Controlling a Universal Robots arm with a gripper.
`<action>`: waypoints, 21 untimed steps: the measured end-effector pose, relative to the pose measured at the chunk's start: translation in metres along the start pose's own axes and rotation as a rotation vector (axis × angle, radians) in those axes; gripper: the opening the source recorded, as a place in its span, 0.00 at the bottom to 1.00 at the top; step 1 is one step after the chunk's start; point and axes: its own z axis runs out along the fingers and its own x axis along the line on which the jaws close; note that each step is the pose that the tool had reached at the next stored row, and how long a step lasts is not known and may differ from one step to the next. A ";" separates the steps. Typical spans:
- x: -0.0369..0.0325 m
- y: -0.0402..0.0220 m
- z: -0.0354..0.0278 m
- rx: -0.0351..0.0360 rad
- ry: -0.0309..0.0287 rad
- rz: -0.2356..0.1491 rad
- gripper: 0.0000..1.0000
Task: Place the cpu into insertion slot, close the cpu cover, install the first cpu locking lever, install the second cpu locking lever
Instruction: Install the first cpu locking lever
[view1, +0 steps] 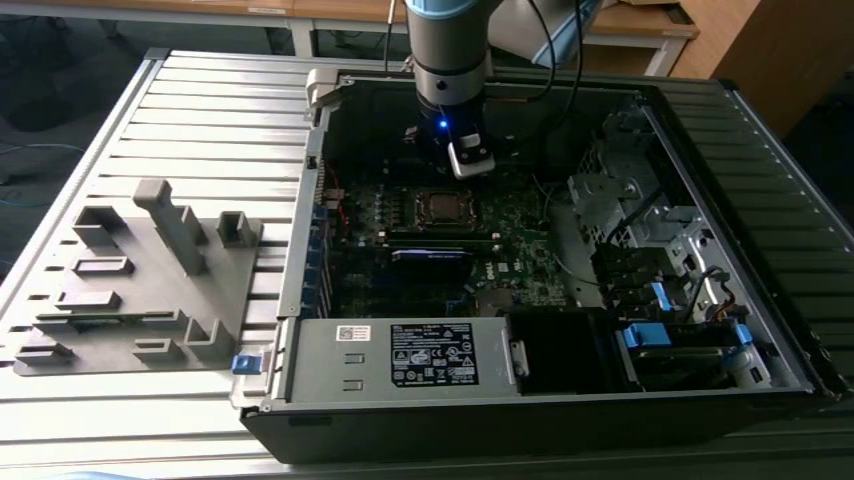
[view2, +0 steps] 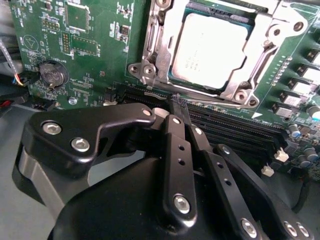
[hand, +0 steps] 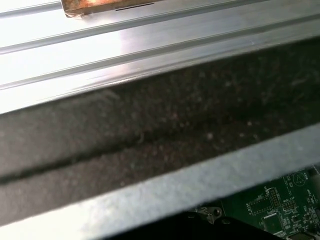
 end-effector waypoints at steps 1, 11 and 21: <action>-0.0001 -0.0003 0.0002 0.0003 -0.0001 0.000 0.11; -0.0005 -0.0019 0.0009 0.0037 -0.0035 -0.001 0.11; -0.0007 -0.0024 0.0004 0.0056 -0.0053 -0.002 0.11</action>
